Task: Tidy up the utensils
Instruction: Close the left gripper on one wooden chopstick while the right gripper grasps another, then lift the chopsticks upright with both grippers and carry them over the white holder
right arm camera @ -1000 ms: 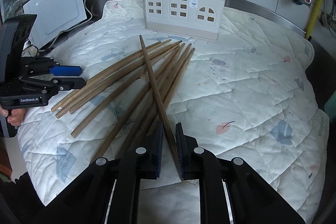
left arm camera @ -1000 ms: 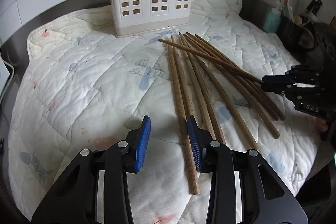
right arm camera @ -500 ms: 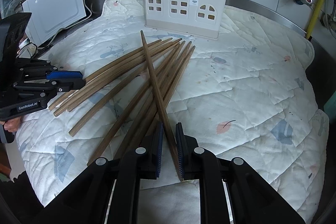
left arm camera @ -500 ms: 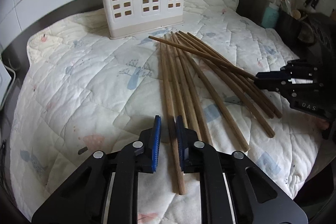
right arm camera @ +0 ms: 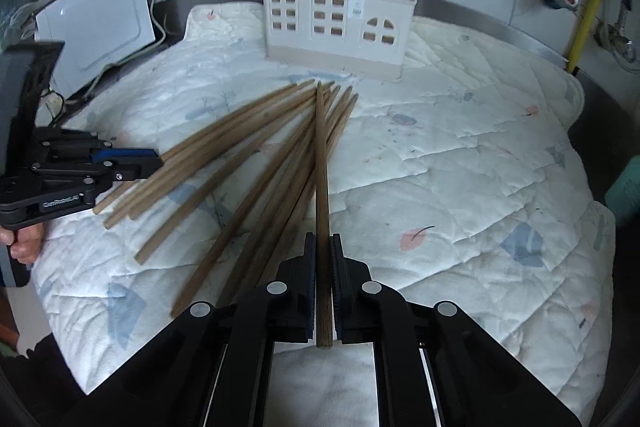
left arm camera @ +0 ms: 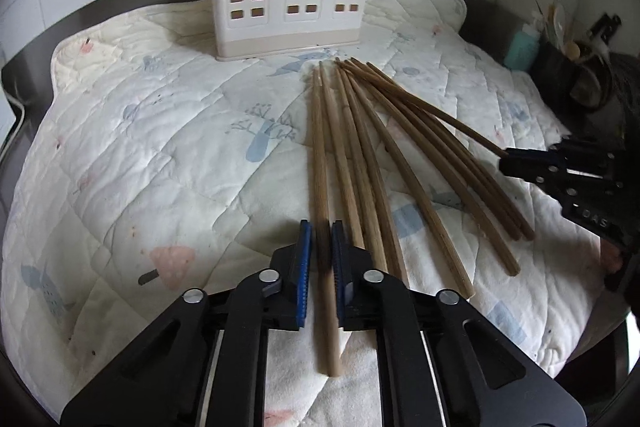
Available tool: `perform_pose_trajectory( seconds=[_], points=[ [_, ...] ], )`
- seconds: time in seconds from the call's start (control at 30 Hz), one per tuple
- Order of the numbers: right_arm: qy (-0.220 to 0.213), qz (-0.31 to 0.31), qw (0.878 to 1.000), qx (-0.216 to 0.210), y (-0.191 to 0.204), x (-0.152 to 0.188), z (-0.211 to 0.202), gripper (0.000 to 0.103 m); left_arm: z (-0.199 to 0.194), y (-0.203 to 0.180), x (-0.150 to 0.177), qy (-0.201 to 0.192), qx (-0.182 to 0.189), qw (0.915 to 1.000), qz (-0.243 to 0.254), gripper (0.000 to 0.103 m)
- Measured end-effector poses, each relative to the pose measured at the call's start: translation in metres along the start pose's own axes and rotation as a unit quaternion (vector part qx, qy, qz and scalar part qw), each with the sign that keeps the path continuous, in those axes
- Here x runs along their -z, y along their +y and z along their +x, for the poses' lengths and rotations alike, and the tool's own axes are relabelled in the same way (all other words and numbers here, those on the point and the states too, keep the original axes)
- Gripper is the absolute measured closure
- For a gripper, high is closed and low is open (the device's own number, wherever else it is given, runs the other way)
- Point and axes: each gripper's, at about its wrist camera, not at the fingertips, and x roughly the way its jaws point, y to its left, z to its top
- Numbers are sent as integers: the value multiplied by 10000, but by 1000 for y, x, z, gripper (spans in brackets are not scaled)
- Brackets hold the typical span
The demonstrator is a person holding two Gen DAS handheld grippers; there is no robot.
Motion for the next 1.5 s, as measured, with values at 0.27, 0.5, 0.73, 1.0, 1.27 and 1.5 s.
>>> perform_pose_trajectory(
  seconds=[0.27, 0.5, 0.73, 1.0, 1.27, 1.5],
  points=[
    [-544, 302, 9981, 36, 5, -5, -43, 96, -3, 2, 5, 5, 54, 10000, -41, 96],
    [-810, 459, 9957, 30, 13, -13, -62, 96, -4, 9, 7, -62, 143, 9995, -278, 96],
    [-1071, 513, 9929, 44, 17, -25, -82, 96, -30, 11, 1, -525, 190, 9980, -312, 97],
    [-1286, 470, 9906, 20, 24, -46, -96, 96, -54, 16, -18, -932, 296, 9949, -264, 97],
    [-1354, 420, 9899, -2, 26, -71, -102, 96, -68, 24, -33, -1208, 437, 9913, -278, 97],
    [-1455, 472, 9881, -135, 18, -102, -107, 96, -78, 28, -56, -1387, 533, 9887, -174, 97]
  ],
)
